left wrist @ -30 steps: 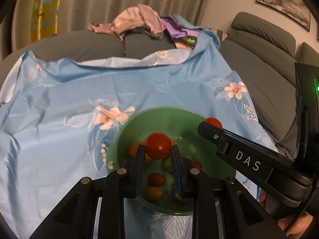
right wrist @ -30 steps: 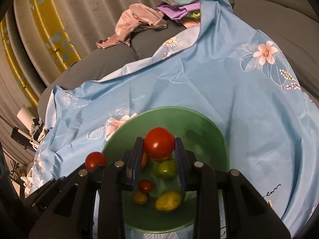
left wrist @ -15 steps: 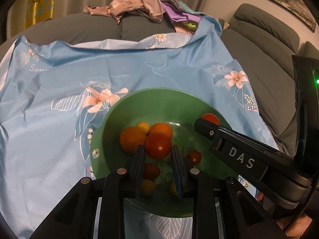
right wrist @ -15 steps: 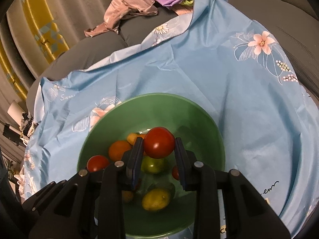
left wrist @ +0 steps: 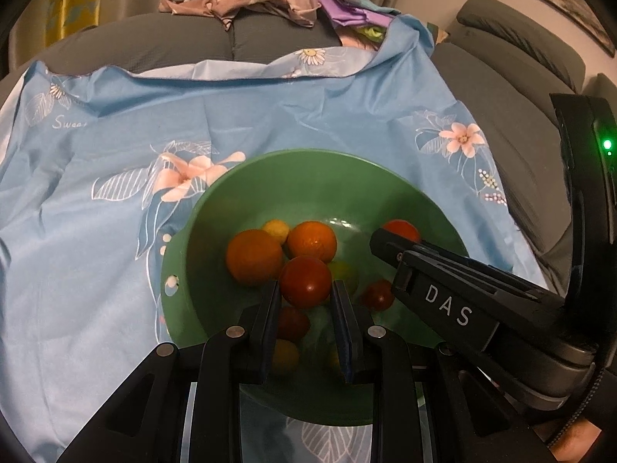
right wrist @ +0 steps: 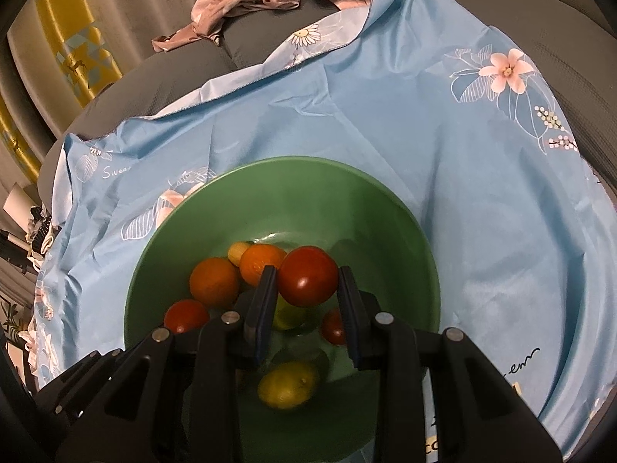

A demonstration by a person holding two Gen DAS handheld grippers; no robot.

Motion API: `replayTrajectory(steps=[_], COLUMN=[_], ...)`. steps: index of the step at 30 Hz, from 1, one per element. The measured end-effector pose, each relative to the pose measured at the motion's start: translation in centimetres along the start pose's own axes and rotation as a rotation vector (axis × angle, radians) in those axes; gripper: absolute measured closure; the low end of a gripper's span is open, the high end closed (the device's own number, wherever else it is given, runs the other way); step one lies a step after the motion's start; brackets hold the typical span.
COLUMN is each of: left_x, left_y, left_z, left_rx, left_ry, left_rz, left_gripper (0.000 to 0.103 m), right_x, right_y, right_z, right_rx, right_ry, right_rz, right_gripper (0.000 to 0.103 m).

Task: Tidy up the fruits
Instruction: 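Lower both grippers into the bowl and open them to release the tomatoes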

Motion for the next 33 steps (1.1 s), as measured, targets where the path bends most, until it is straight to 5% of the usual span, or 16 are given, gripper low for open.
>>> replayTrajectory(steps=[27,33], left_x=[0.31,0.44], left_y=[0.14,-0.07], left_z=[-0.29,0.14], left_rx=[0.005,-0.007], left_ry=[-0.008,-0.017], left_rz=[0.014,0.025], left_gripper=[0.077,0.077], right_x=[-0.26,-0.28], right_y=[0.12,-0.03], right_z=[-0.36,0.26], right_rx=[0.015,-0.003], right_ry=[0.022,0.008], right_rz=[0.003,-0.004], right_gripper=[0.069,0.053])
Point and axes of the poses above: each gripper's, at about its wrist camera, not at the fingertips, and z roughly against the way its jaws point, x to its left, y to its underside, the point moved 7 cm from there along -z, roughly the way its jaws point, and after that the axes turned 4 degrees about y, right-handed, at the moved point
